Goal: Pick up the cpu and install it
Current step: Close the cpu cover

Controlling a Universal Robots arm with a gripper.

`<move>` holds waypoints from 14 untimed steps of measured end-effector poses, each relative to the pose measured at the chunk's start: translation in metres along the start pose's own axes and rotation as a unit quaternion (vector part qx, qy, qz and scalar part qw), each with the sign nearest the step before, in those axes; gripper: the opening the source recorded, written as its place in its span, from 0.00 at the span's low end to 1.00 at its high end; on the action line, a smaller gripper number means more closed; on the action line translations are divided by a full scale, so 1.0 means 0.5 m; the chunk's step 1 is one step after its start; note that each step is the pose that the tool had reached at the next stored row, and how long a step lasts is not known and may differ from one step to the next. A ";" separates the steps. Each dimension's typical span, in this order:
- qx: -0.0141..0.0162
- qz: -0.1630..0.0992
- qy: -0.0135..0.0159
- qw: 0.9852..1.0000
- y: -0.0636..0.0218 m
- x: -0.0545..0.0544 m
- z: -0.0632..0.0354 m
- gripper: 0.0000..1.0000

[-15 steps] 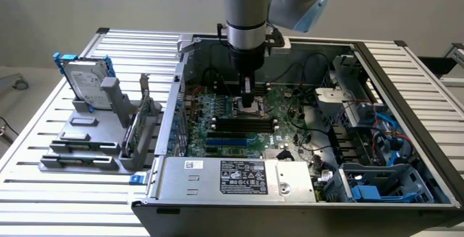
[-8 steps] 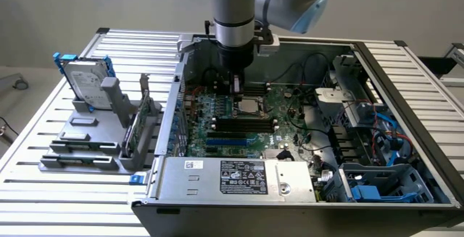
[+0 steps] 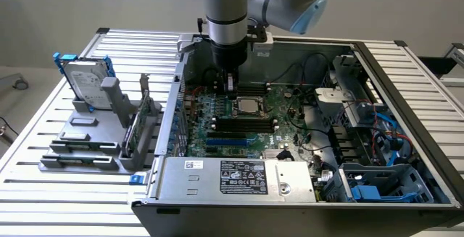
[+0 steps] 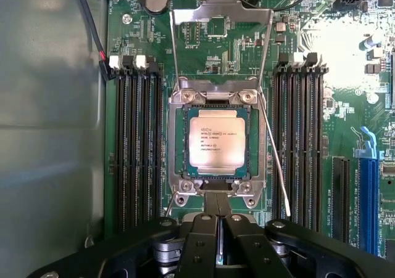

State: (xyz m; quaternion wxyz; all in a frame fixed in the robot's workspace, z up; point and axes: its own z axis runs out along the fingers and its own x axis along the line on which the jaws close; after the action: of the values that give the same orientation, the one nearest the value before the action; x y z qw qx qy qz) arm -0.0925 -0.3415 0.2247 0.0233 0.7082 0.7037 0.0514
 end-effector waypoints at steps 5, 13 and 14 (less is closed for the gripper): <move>0.000 0.000 0.000 1.000 0.000 0.000 0.000 0.11; 0.000 0.000 0.000 1.000 0.002 0.000 -0.005 0.11; 0.001 0.000 0.000 1.000 0.006 0.000 -0.012 0.11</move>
State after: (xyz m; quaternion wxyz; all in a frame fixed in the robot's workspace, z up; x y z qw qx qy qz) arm -0.0903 -0.3415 0.2310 0.0223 0.7083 0.7037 0.0511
